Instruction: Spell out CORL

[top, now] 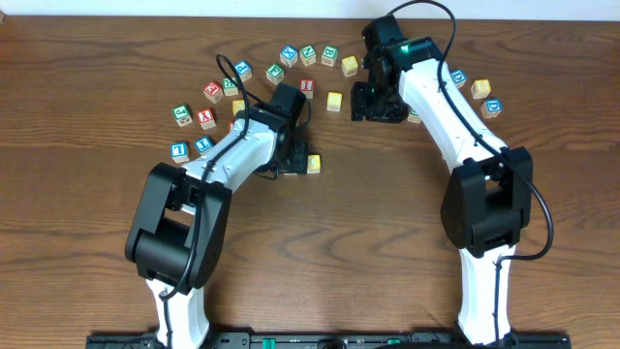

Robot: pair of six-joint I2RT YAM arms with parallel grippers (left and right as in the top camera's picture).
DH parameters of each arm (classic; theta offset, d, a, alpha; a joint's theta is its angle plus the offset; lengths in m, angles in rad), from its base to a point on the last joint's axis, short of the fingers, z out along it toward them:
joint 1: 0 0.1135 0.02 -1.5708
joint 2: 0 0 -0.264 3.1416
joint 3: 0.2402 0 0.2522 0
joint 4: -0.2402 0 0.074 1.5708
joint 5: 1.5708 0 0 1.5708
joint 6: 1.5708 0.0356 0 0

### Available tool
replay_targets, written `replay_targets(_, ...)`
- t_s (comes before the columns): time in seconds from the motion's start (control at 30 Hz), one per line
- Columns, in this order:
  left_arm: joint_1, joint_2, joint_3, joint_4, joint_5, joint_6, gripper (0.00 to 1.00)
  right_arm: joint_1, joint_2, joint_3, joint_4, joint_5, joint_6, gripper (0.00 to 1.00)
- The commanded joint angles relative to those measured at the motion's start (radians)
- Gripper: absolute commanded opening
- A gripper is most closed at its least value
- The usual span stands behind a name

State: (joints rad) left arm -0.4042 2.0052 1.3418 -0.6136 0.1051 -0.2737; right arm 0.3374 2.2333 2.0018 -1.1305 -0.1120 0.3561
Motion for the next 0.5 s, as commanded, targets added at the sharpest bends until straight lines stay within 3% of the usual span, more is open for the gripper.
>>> replay_targets(0.0,0.001,0.000,-0.004,0.003,-0.011,-0.001,0.63,-0.005,-0.017,0.012,0.001,0.008,-0.013,0.56)
replay_targets(0.27,0.001,0.000,-0.003,0.035,-0.012,0.129,0.47,-0.005,-0.017,0.012,0.000,0.008,-0.014,0.59)
replay_targets(0.47,0.001,0.000,-0.003,0.040,-0.012,0.151,0.43,-0.005,-0.017,0.012,0.000,0.008,-0.013,0.60)
